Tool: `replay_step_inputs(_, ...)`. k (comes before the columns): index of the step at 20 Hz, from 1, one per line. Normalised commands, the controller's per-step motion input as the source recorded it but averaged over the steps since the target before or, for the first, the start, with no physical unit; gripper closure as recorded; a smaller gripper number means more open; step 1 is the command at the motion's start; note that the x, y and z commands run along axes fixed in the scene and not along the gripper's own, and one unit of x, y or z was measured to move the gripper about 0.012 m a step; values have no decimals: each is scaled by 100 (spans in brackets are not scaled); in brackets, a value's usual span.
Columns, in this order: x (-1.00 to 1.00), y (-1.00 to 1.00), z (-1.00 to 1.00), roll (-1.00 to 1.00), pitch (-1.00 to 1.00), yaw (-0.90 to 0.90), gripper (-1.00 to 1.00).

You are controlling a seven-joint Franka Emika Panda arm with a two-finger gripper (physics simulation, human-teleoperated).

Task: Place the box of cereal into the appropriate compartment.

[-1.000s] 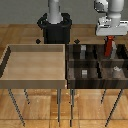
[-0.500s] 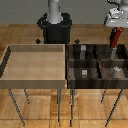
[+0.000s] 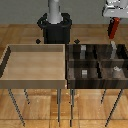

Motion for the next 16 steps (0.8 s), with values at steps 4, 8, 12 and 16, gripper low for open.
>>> replay_step_inputs(4,0,-25,-25,0,0,0,100)
replay_step_inputs(8,0,75,0,0,0,0,100)
replay_step_inputs(12,0,50,0,0,0,0,100)
replay_step_inputs(16,-50,0,0,0,0,0,100)
